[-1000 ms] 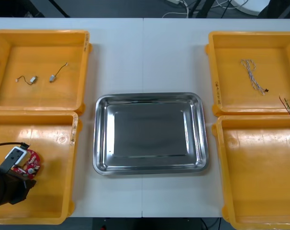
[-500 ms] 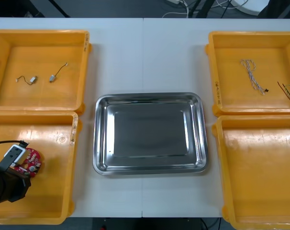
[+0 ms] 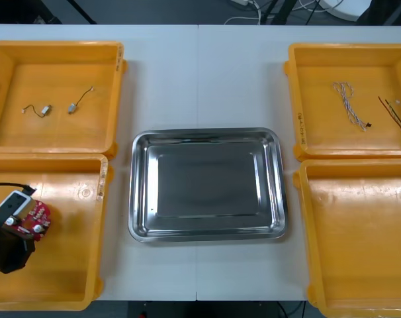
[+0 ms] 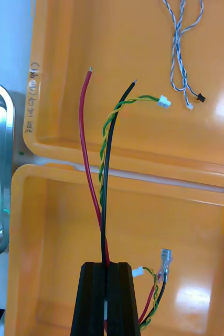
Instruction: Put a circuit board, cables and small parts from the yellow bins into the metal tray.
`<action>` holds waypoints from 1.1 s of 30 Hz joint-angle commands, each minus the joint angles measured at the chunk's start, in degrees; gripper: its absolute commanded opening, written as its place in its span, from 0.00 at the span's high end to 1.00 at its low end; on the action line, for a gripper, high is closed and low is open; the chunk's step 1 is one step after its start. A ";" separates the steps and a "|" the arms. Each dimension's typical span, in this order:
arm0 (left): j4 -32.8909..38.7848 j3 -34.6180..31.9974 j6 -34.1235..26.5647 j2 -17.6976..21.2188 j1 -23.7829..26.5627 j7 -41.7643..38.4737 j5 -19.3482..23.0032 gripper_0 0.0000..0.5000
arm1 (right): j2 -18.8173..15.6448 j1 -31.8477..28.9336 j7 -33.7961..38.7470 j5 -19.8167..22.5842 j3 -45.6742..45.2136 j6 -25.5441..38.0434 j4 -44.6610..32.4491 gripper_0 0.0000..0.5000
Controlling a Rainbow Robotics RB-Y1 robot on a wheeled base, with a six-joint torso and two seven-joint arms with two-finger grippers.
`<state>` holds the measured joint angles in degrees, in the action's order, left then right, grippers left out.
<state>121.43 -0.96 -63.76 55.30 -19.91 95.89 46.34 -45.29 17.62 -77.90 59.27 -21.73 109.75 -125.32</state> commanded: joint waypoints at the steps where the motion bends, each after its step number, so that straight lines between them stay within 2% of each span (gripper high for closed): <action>1: 4.08 -5.28 -5.77 1.83 2.95 4.40 1.56 1.00 | -3.05 3.74 2.23 1.11 3.54 0.25 -0.37 1.00; 8: 7.15 -9.06 -17.19 0.34 8.22 2.90 2.79 1.00 | -3.05 5.50 2.23 2.16 8.29 0.25 -0.98 1.00; 16: 10.14 -11.08 -28.79 -3.53 15.43 0.53 2.88 1.00 | -3.05 6.99 2.32 1.99 13.74 0.25 -3.18 1.00; 26: 15.68 -9.85 -39.60 -7.57 23.16 -8.17 2.79 1.00 | -1.64 10.50 3.02 -0.56 20.41 0.25 -4.58 1.00; 33: 19.11 -5.81 -44.00 -9.51 27.99 -15.47 1.74 1.00 | -0.76 12.88 3.02 -2.76 24.72 0.25 -4.58 1.00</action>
<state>137.74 -9.09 -106.23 47.01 4.34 90.46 48.74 -45.93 27.59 -76.95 57.50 0.82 109.76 -128.39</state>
